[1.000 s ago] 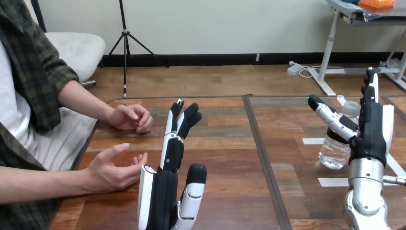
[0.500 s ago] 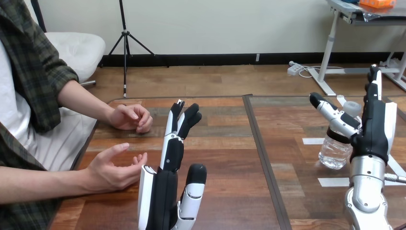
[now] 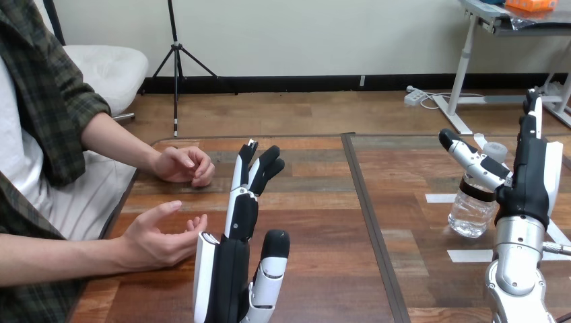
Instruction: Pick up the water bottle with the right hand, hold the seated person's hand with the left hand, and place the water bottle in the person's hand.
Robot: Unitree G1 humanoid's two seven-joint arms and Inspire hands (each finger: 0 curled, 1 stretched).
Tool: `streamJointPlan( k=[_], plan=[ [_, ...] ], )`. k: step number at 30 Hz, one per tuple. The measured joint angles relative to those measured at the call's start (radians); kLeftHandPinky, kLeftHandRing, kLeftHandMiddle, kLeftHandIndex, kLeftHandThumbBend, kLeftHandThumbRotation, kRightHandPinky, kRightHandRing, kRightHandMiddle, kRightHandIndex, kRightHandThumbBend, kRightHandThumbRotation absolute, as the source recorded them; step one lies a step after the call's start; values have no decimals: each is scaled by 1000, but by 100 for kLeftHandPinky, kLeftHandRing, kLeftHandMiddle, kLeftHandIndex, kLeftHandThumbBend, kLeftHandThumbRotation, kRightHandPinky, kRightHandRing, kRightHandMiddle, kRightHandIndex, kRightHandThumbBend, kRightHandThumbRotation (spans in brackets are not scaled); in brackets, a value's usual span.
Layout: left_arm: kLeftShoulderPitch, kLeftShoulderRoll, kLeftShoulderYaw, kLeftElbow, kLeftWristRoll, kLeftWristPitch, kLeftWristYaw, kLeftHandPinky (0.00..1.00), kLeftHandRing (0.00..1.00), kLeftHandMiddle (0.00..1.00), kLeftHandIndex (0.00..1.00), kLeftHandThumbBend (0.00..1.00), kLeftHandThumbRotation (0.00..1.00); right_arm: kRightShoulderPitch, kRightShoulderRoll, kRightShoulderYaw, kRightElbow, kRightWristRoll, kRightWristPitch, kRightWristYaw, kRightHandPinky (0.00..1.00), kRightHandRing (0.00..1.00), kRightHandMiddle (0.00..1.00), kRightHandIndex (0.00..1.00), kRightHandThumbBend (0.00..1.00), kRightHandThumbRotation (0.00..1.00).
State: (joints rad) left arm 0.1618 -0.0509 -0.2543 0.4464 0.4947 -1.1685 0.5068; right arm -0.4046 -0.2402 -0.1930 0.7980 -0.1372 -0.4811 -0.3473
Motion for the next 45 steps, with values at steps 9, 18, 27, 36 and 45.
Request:
streamJointPlan(
  k=[9, 18, 27, 36, 45],
  plan=[
    [0, 0, -1, 0, -12, 0, -5, 98, 89, 92, 99, 44, 100, 4, 0, 0, -11, -3, 19, -9, 100, 100, 100, 100, 73, 15],
    [0, 0, -1, 0, -18, 0, -8, 99, 89, 92, 99, 43, 100, 4, 0, 0, -11, 1, 30, -12, 100, 100, 100, 100, 72, 11],
    [0, 0, -1, 0, -18, 0, -15, 99, 89, 92, 99, 43, 100, 4, 0, 0, -9, 1, 47, -12, 100, 100, 100, 100, 70, 11],
    [7, 0, -1, -1, -17, 1, -19, 99, 89, 92, 99, 43, 100, 4, 0, 0, 0, 4, 59, -9, 100, 100, 100, 100, 70, 9],
    [22, 1, -1, -1, -19, 1, -24, 99, 89, 92, 99, 43, 100, 4, 0, 1, 17, 8, 74, -4, 100, 100, 100, 99, 69, 7]
  ],
)
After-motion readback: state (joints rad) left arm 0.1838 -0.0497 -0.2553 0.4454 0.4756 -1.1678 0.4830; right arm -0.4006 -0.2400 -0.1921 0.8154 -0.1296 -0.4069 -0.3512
